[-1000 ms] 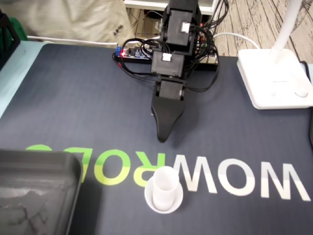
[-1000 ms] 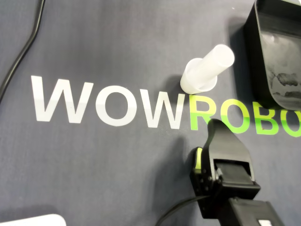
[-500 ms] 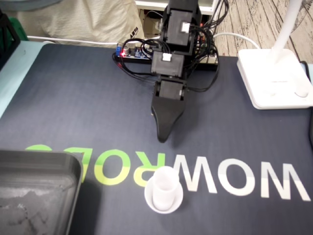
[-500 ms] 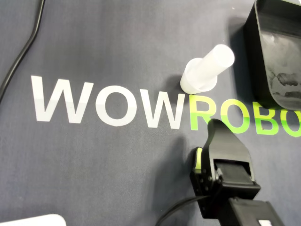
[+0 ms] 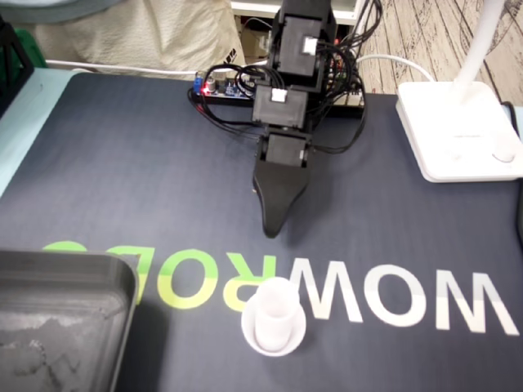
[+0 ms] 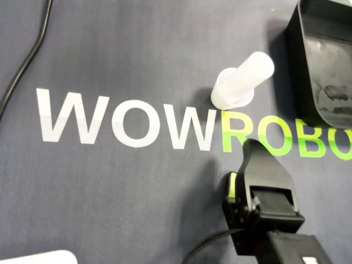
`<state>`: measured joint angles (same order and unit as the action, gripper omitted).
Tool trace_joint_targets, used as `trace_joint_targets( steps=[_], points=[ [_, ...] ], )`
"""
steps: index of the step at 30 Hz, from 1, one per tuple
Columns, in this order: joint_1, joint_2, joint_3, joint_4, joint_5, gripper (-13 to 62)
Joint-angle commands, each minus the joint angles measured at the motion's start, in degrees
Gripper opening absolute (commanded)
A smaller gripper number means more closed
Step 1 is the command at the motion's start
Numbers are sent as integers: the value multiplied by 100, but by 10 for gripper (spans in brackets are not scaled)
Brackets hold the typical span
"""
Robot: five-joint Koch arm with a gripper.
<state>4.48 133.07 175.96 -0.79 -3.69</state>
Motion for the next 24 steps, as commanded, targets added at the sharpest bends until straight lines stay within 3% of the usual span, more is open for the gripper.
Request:
trace_joint_targets(
  steps=[1,24],
  points=[
    [-18,422,185,44,9,337],
    [-202,448,105,-606,-44,336]
  ],
)
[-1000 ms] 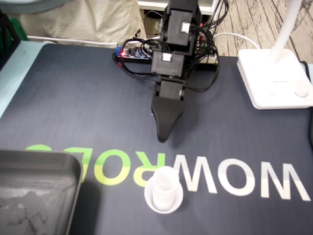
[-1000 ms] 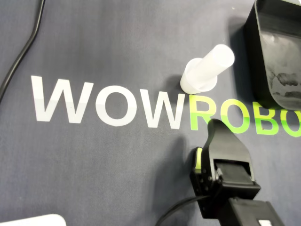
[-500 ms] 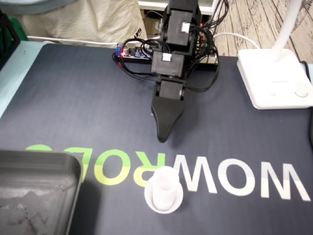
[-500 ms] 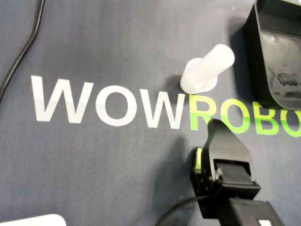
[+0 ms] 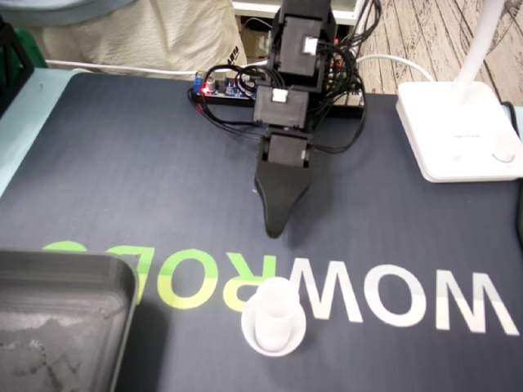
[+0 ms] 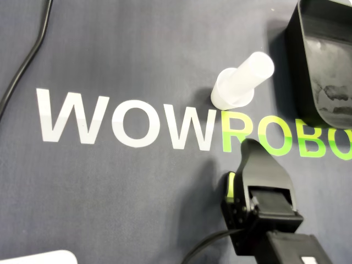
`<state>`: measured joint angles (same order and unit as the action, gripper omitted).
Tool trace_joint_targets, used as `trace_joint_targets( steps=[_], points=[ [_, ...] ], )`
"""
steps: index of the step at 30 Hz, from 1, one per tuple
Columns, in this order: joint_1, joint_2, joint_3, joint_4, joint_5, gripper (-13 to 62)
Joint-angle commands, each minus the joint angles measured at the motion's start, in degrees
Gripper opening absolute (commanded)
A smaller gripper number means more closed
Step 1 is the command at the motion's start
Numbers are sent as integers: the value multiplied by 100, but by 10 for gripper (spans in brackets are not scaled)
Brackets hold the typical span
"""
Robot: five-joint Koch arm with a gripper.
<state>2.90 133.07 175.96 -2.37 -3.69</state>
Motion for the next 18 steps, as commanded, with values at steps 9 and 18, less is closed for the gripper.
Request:
trace_joint_targets(
  steps=[9,18],
  points=[
    [-141,448,-1028,-554,-79,334],
    [-211,-132,-2505,-1521,-2329,324]
  ],
)
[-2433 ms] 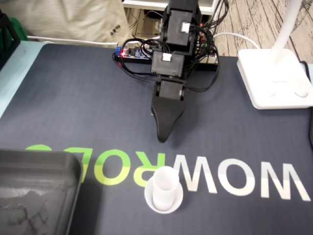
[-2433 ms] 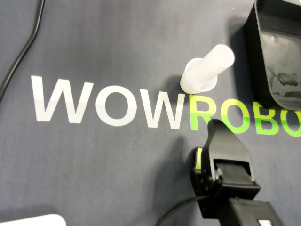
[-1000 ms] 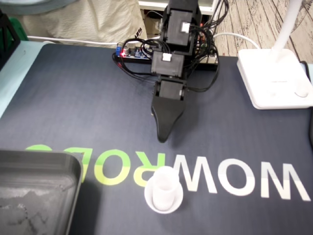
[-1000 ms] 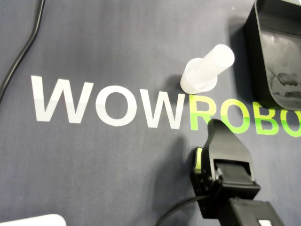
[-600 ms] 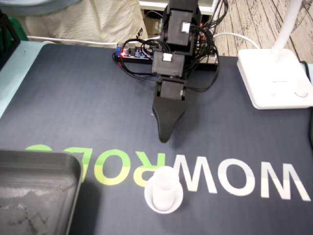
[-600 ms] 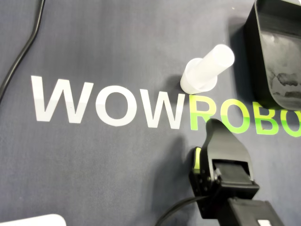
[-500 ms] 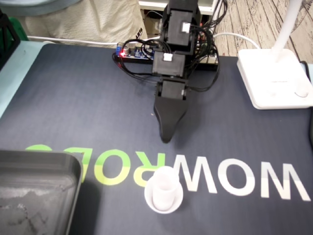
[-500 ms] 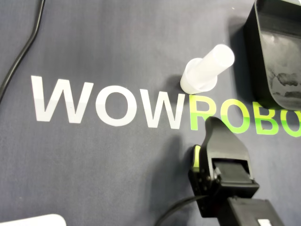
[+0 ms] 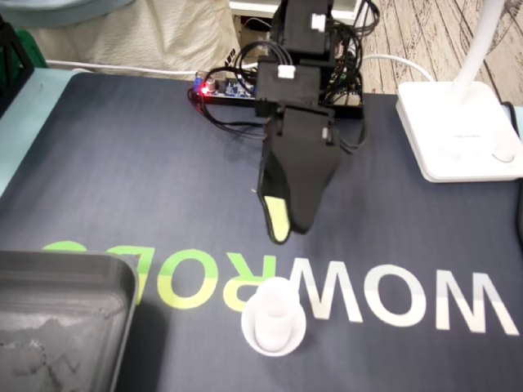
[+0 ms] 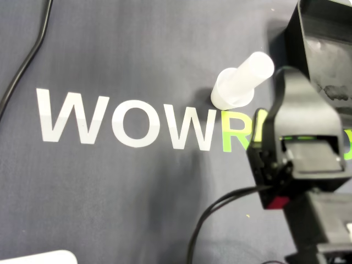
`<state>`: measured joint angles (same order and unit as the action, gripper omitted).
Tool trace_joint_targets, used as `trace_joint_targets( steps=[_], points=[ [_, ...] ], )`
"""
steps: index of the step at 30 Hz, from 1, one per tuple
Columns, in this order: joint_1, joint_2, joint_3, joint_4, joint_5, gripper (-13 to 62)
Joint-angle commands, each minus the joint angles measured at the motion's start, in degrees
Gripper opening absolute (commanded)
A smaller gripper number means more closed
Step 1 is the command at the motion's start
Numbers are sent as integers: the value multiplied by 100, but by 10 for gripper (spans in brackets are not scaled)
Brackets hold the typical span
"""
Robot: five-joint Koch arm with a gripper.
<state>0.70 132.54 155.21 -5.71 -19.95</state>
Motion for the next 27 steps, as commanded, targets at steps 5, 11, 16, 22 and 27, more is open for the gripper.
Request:
trace_joint_targets(
  steps=[5,11,16,22,27],
  points=[
    [79,-1564,-1204,-3489,-3604,324],
    [88,-2373,-1521,-4315,-5063,324],
    [62,-2795,-1371,-4702,-5722,324],
    [246,-3630,-1011,-5757,-6064,324],
    [352,-4025,-782,-6073,-6170,324]
  ],
)
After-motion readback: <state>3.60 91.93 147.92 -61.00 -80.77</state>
